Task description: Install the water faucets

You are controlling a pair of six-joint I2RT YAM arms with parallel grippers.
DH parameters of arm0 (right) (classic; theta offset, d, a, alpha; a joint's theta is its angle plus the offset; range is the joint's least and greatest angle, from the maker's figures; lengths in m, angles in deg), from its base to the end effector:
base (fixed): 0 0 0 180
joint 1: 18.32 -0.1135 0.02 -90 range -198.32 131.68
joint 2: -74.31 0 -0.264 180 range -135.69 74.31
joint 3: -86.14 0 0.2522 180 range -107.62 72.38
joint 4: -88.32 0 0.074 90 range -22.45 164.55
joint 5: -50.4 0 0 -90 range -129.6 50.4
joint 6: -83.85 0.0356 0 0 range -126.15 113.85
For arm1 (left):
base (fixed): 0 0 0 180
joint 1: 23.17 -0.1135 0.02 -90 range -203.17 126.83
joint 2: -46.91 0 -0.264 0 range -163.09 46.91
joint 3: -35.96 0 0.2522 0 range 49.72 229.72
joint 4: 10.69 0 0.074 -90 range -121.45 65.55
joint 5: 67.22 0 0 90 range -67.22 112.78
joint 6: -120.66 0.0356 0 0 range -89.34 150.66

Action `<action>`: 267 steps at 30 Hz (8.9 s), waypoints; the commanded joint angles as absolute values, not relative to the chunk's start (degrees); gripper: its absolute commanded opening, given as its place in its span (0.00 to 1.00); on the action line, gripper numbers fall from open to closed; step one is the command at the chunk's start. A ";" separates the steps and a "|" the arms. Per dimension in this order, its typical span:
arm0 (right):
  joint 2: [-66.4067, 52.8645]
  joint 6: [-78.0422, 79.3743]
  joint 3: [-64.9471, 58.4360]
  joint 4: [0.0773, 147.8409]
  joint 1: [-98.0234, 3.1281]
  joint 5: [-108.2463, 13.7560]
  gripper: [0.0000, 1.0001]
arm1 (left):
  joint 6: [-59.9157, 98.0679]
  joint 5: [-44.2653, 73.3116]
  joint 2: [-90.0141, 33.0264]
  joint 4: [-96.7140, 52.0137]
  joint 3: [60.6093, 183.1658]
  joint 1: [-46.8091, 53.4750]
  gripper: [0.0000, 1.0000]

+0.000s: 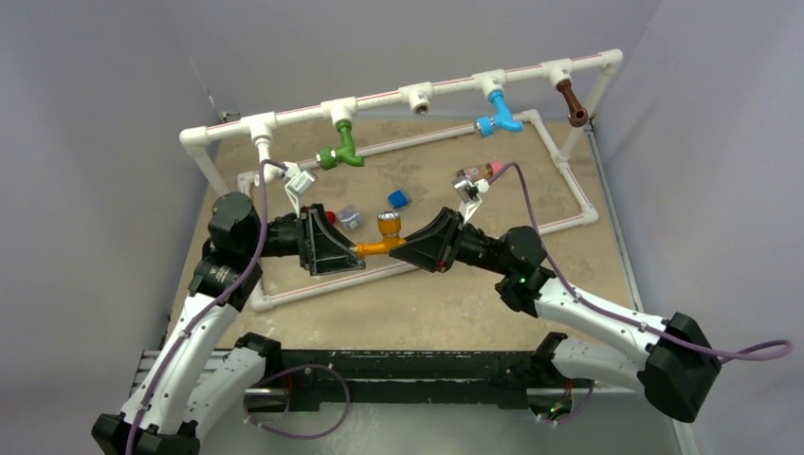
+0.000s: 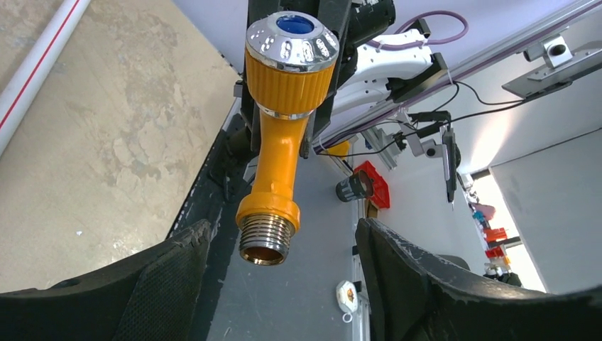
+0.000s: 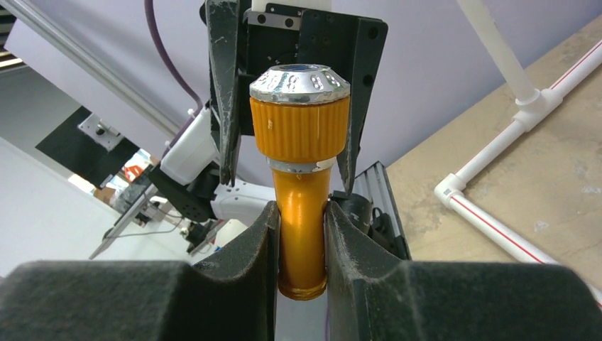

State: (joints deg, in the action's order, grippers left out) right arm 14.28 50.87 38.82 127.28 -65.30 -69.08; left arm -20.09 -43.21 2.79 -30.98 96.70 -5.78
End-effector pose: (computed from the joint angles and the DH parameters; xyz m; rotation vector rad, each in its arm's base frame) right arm 0.1430 0.1789 0.3331 -0.4315 1.3350 1.8466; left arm 0.1434 -0.0790 0.3638 0.4928 1.8840 -1.7684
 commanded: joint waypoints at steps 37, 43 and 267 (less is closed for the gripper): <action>13.74 52.30 38.80 132.64 -68.03 -63.11 0.53 | -30.61 -43.04 2.77 -16.75 91.12 -5.66 0.00; 15.60 50.89 38.80 129.94 -67.98 -62.68 0.58 | -31.88 -43.09 2.87 -15.63 90.72 -5.67 0.00; 1.50 -49.48 19.39 131.78 -70.68 -12.09 0.00 | 33.20 44.40 -48.25 -24.37 136.72 -4.53 0.00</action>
